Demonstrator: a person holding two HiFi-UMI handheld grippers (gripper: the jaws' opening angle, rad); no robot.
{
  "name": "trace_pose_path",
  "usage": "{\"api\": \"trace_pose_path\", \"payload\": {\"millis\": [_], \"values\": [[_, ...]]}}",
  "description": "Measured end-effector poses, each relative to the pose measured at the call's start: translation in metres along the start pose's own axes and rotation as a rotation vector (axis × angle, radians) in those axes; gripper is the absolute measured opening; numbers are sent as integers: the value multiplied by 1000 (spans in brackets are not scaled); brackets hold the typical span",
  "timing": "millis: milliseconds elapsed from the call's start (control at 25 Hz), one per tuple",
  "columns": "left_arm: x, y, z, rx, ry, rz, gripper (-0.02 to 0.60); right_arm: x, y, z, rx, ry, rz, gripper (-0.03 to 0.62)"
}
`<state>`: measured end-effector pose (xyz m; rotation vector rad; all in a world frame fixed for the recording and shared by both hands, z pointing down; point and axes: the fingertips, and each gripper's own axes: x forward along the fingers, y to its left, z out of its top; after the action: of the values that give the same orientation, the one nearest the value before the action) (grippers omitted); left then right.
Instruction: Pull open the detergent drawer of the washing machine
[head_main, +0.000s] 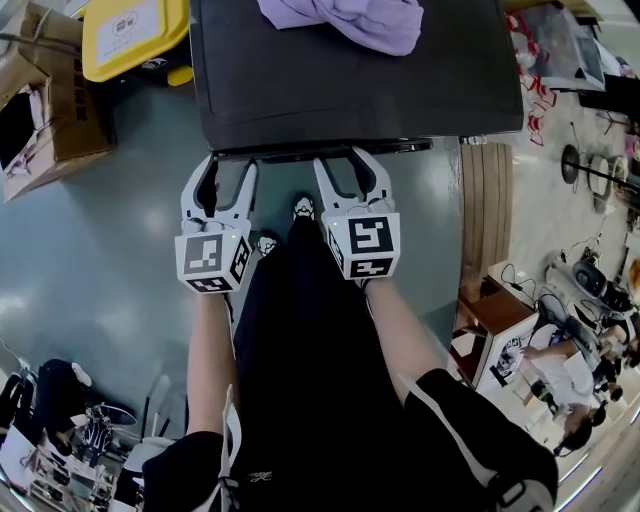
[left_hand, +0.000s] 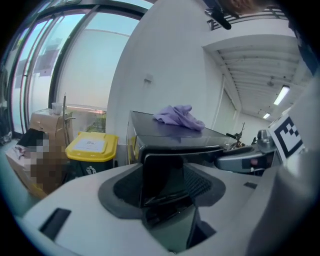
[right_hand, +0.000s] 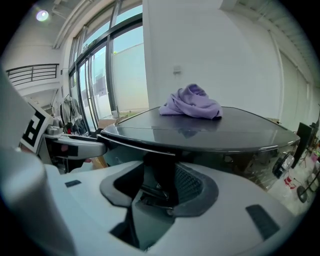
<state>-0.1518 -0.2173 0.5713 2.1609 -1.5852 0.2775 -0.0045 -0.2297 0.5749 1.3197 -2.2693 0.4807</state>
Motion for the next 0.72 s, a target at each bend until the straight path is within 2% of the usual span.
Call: {"api": "trace_pose_path", "payload": {"millis": [320,720], "values": [[1,0,-3,15,37,36,256,-1,1,-2,-4,16,-8,187],[-8,-10,-12,65,69,0,256,-15,4,-11,-14,2,-14,181]]}}
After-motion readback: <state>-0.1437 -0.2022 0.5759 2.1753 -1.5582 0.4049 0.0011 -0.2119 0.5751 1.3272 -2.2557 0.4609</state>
